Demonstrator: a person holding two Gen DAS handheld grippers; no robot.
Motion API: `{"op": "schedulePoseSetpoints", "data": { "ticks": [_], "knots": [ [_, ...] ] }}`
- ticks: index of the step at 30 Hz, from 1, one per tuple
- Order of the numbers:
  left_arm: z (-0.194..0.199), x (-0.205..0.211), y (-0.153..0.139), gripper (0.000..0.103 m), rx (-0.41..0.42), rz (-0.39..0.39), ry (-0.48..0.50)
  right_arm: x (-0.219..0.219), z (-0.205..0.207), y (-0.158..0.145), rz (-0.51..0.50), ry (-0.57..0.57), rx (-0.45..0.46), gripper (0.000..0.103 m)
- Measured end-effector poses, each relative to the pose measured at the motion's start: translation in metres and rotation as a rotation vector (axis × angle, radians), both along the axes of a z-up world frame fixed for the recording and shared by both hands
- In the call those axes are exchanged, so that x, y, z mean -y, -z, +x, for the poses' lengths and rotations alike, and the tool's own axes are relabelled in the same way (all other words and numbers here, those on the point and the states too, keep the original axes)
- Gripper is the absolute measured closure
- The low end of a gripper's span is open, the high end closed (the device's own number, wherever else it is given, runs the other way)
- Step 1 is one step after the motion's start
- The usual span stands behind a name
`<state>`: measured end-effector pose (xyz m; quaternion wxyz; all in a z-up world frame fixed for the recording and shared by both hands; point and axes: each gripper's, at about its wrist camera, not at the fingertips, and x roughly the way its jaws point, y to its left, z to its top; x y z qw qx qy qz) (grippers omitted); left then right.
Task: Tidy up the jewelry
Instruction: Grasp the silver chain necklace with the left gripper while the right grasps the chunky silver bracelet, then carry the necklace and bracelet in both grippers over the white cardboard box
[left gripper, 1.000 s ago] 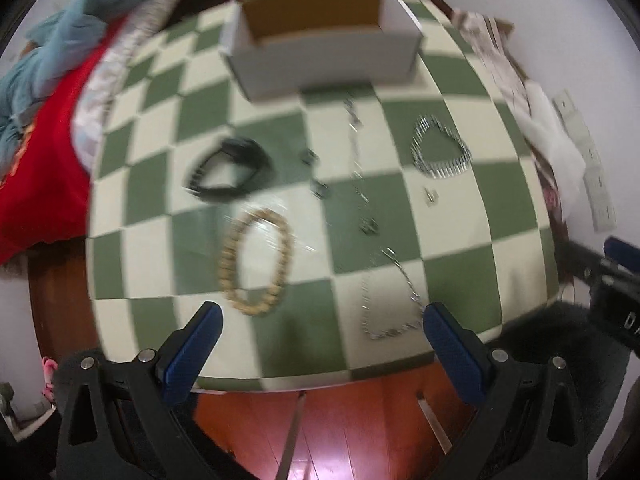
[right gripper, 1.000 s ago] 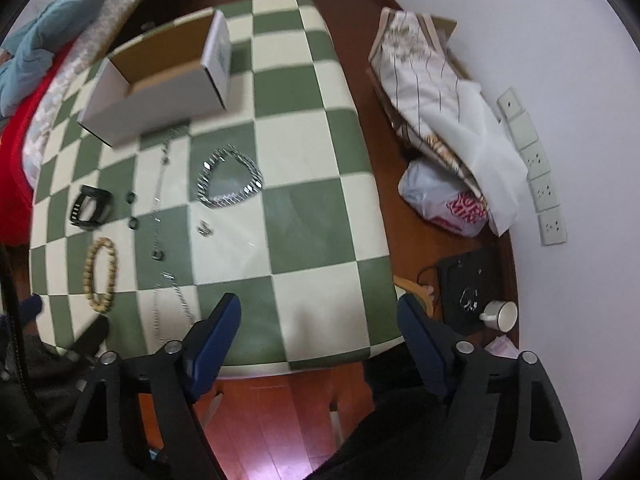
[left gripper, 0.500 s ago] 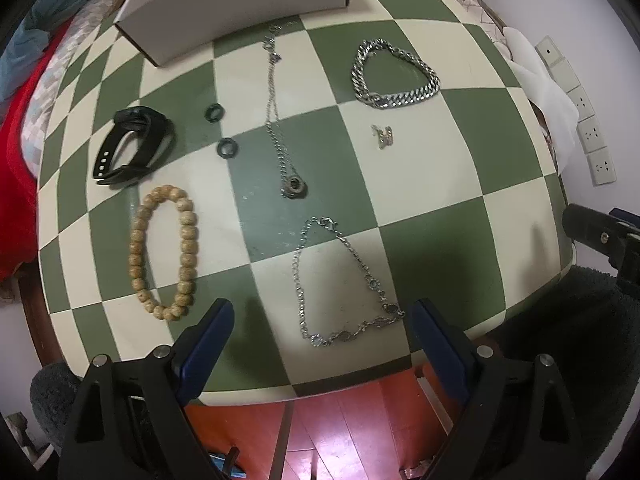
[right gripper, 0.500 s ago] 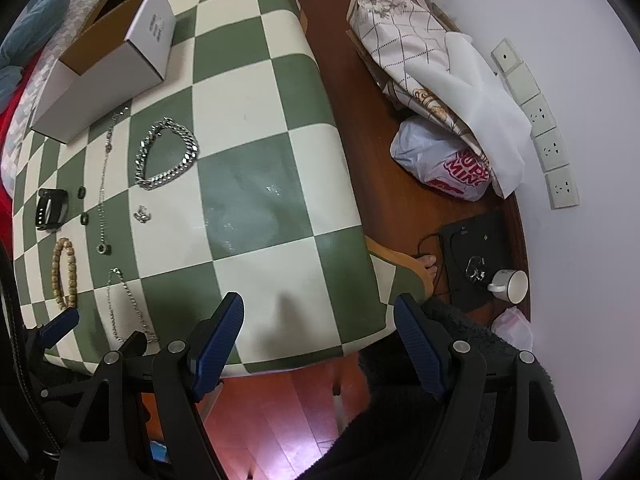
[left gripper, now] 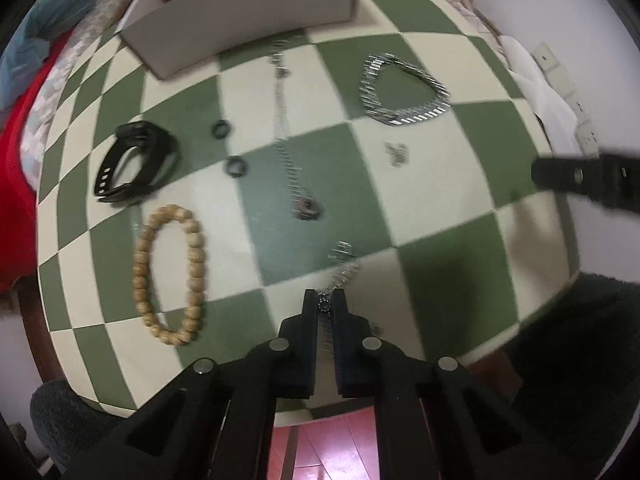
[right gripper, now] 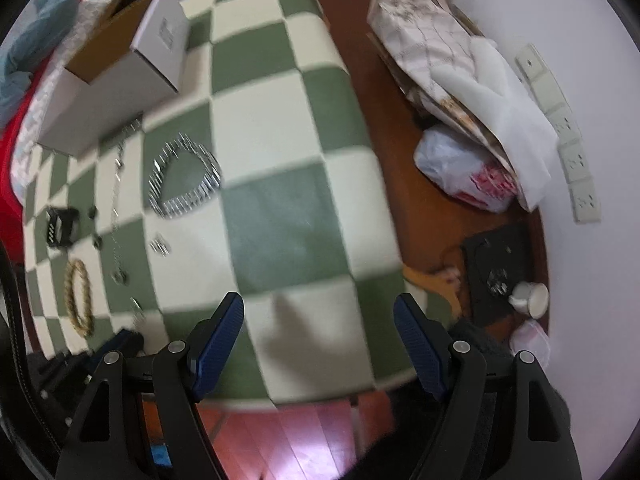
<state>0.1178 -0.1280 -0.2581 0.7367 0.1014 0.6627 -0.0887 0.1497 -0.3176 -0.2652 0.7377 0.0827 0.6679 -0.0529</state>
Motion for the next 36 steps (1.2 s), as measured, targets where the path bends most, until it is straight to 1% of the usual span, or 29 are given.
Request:
{"op": "schedulePoseSetpoints", "data": {
  "ticks": [1, 3, 6, 10, 11, 12, 14, 15, 16, 17, 19, 20, 23, 24, 28, 31, 36],
  "knots": [
    [0.002, -0.005, 0.000, 0.099, 0.003, 0.007, -0.011, -0.003, 0.007, 0.000, 0.009, -0.004, 0.017, 0.025],
    [0.006, -0.014, 0.000, 0.099, 0.011, 0.012, -0.028, -0.009, 0.021, 0.001, 0.029, -0.008, 0.040, 0.034],
    [0.007, -0.024, -0.002, 0.099, 0.017, 0.020, -0.044, -0.020, 0.045, 0.007, 0.038, -0.018, 0.059, 0.042],
    [0.006, -0.029, -0.003, 0.099, 0.020, 0.017, -0.058, -0.036, 0.070, 0.016, -0.001, -0.043, 0.071, 0.045],
    [0.005, -0.031, -0.003, 0.099, 0.021, 0.015, -0.060, -0.040, 0.075, 0.018, -0.013, -0.054, 0.073, 0.047],
    [0.004, -0.032, -0.003, 0.099, 0.021, 0.015, -0.061, -0.047, 0.079, 0.021, -0.027, -0.070, 0.070, 0.052],
    [0.000, -0.032, -0.004, 0.099, 0.023, 0.015, -0.060, -0.058, 0.086, 0.026, -0.048, -0.100, 0.052, 0.058],
    [0.000, -0.032, -0.004, 0.099, 0.024, 0.014, -0.061, -0.063, 0.087, 0.026, -0.082, -0.120, 0.063, 0.064],
    [-0.002, -0.032, -0.005, 0.099, 0.023, 0.014, -0.060, -0.065, 0.089, 0.026, -0.091, -0.131, 0.069, 0.067],
    [-0.004, -0.033, -0.005, 0.099, 0.023, 0.012, -0.061, -0.068, 0.088, 0.026, -0.089, -0.141, 0.072, 0.072],
    [-0.004, -0.034, -0.005, 0.099, 0.022, 0.013, -0.058, -0.073, 0.088, 0.026, -0.092, -0.161, 0.074, 0.089],
    [-0.005, -0.035, -0.005, 0.099, 0.023, 0.014, -0.054, -0.074, 0.086, 0.025, -0.094, -0.168, 0.072, 0.094],
    [-0.001, -0.031, -0.002, 0.099, 0.021, 0.011, -0.051, -0.070, 0.077, 0.025, -0.089, -0.175, 0.059, 0.094],
    [0.009, -0.022, 0.000, 0.099, 0.019, 0.010, -0.052, -0.067, 0.073, 0.024, -0.085, -0.174, 0.053, 0.094],
    [0.003, -0.023, -0.006, 0.099, 0.010, -0.028, -0.066, -0.052, 0.048, 0.023, -0.063, -0.147, 0.027, 0.095],
    [-0.003, -0.028, -0.018, 0.099, 0.024, -0.053, -0.068, -0.040, 0.029, 0.021, -0.032, -0.102, 0.031, 0.095],
    [-0.005, -0.042, -0.040, 0.099, 0.043, -0.092, -0.090, -0.023, 0.006, 0.012, 0.064, -0.012, 0.066, 0.095]
  ]
}}
